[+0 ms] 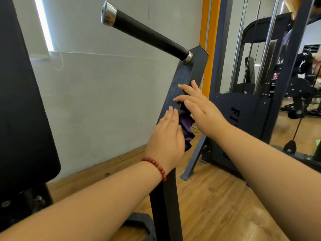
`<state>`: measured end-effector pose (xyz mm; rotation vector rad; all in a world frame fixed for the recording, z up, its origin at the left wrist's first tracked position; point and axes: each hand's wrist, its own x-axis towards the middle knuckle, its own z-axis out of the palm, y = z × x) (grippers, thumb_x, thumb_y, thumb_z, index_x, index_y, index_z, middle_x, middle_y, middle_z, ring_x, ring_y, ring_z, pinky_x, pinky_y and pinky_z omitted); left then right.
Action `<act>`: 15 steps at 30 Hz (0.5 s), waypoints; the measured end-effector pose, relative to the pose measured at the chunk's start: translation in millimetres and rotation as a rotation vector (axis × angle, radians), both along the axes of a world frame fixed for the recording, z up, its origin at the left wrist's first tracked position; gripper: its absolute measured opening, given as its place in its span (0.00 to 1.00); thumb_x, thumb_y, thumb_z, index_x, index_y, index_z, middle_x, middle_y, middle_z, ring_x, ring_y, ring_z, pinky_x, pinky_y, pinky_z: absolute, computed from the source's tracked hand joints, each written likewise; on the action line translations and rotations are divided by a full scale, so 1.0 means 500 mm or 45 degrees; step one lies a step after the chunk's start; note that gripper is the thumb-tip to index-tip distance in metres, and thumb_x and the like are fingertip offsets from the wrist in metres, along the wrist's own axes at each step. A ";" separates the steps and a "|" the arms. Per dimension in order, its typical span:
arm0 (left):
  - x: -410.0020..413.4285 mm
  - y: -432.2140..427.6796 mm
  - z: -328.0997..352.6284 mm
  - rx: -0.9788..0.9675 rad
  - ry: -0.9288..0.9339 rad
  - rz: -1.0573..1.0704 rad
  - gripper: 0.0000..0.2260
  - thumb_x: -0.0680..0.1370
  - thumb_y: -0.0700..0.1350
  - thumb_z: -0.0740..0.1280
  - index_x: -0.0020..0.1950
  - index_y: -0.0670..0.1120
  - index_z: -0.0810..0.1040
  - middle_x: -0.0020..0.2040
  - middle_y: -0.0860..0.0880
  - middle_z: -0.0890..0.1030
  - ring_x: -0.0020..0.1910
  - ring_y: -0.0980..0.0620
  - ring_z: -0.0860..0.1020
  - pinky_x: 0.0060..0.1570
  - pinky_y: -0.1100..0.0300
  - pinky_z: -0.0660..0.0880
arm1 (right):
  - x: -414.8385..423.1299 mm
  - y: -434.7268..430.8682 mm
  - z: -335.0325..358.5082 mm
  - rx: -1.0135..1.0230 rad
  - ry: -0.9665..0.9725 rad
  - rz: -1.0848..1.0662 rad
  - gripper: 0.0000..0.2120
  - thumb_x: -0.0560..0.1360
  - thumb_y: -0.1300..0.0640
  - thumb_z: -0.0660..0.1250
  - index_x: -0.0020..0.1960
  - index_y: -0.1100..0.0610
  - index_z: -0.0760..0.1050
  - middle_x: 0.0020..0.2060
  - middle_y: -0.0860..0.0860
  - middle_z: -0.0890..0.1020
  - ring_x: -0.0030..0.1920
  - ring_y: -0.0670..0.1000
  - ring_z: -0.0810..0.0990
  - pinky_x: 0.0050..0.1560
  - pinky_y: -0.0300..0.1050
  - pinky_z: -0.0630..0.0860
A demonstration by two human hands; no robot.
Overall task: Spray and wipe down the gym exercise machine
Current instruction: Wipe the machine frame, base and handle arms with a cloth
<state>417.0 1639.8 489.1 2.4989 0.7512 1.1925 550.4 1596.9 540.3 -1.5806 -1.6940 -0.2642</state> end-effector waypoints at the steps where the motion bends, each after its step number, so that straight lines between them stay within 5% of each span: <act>1: 0.007 -0.011 0.000 -0.049 0.073 0.055 0.27 0.84 0.53 0.51 0.80 0.47 0.47 0.80 0.49 0.50 0.78 0.53 0.51 0.77 0.56 0.52 | 0.001 0.000 -0.002 0.005 0.023 0.018 0.21 0.82 0.52 0.47 0.66 0.51 0.74 0.76 0.42 0.61 0.77 0.42 0.44 0.69 0.32 0.47; 3: 0.020 -0.019 0.001 -0.127 0.124 0.152 0.32 0.82 0.61 0.50 0.80 0.50 0.42 0.80 0.51 0.43 0.78 0.53 0.47 0.75 0.54 0.50 | 0.002 0.001 -0.004 0.018 0.093 0.065 0.19 0.83 0.54 0.47 0.65 0.50 0.74 0.76 0.42 0.62 0.78 0.42 0.45 0.68 0.28 0.45; 6: 0.027 -0.002 0.002 -0.225 0.019 0.184 0.28 0.82 0.59 0.51 0.80 0.56 0.47 0.80 0.53 0.48 0.78 0.52 0.54 0.73 0.51 0.61 | 0.008 0.000 -0.005 0.011 0.159 0.141 0.19 0.81 0.51 0.46 0.62 0.46 0.74 0.75 0.40 0.61 0.77 0.41 0.45 0.66 0.24 0.44; 12: 0.020 -0.033 -0.066 -0.294 -0.305 0.271 0.21 0.84 0.53 0.52 0.77 0.53 0.61 0.78 0.55 0.59 0.77 0.59 0.55 0.73 0.60 0.55 | 0.012 -0.001 -0.018 0.039 0.133 0.174 0.20 0.82 0.53 0.47 0.64 0.50 0.74 0.76 0.42 0.60 0.78 0.43 0.44 0.71 0.36 0.45; 15: 0.028 -0.013 -0.030 -0.491 -0.430 0.281 0.19 0.85 0.53 0.51 0.73 0.51 0.69 0.72 0.52 0.71 0.72 0.55 0.66 0.69 0.60 0.63 | 0.016 0.006 -0.029 0.045 0.045 0.118 0.17 0.85 0.56 0.49 0.67 0.49 0.72 0.77 0.42 0.58 0.78 0.44 0.42 0.72 0.38 0.44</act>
